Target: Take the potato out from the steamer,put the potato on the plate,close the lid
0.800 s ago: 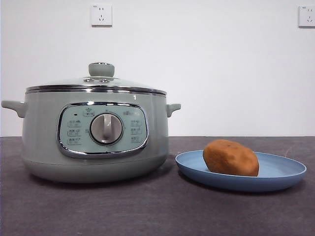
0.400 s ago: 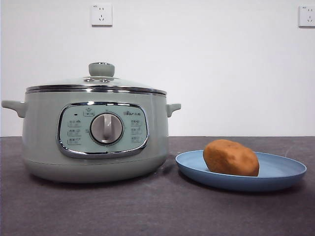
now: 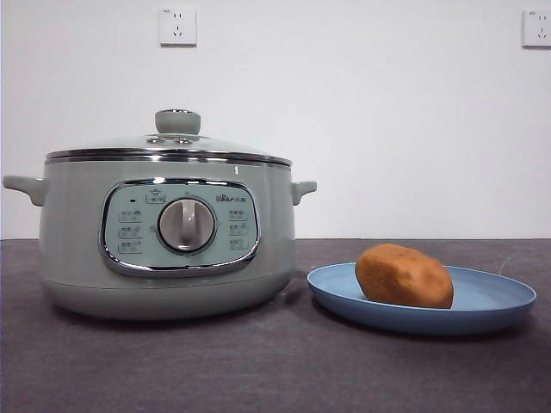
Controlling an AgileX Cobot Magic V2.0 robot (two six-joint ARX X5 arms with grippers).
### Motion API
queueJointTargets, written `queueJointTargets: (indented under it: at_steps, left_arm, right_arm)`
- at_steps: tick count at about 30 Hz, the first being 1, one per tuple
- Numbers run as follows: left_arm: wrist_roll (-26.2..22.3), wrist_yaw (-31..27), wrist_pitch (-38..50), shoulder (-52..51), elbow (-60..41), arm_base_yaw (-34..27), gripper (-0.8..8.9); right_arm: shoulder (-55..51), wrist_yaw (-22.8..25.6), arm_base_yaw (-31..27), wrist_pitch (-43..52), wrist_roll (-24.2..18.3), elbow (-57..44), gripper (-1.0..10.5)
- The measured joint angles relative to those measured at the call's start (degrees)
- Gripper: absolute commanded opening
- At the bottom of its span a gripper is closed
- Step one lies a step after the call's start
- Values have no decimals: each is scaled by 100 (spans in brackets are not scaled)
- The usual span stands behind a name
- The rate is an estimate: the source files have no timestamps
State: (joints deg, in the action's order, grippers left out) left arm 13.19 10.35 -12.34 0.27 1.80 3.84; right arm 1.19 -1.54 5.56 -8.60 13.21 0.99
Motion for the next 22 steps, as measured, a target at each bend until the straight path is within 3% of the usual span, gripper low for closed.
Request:
queueJointTargets:
  at_steps: [22]
  left_arm:
    - [0,-15,0,0,0,0,-3]
  right_arm:
    - [-90,7,0,-146,201,2,1]
